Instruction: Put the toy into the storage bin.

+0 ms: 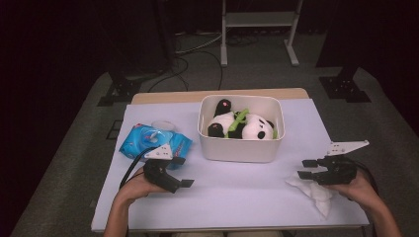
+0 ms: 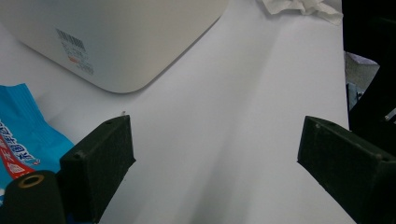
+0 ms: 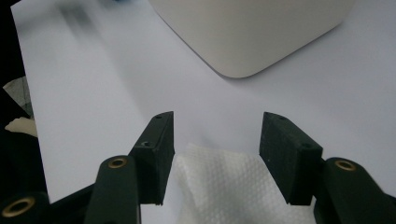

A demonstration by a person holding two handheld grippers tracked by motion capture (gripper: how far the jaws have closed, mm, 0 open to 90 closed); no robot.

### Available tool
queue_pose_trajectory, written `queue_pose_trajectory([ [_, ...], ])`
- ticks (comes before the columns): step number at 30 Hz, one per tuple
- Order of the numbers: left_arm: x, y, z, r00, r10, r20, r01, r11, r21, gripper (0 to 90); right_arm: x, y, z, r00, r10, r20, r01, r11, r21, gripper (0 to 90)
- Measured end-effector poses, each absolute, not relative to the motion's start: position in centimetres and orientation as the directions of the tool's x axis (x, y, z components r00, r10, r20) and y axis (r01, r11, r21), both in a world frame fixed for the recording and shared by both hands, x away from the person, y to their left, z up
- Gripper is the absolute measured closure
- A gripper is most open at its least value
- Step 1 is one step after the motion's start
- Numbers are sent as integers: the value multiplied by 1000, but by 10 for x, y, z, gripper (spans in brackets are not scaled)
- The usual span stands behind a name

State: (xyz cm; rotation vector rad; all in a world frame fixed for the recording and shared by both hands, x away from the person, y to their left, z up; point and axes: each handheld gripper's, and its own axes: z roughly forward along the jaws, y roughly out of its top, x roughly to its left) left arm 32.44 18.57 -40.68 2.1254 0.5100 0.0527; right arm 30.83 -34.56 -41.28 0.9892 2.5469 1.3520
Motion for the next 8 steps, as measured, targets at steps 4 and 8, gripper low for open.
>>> queue_pose_trajectory([
  [4, 324, 185, -407, 914, 377, -151, 336, -493, 803, 99, 306, -347, -415, -783, 583, 216, 503, 389, 772, 436],
  [8, 325, 185, -405, 915, 375, -148, 332, -495, 803, 100, 304, -348, -415, -780, 586, 218, 503, 381, 776, 428],
])
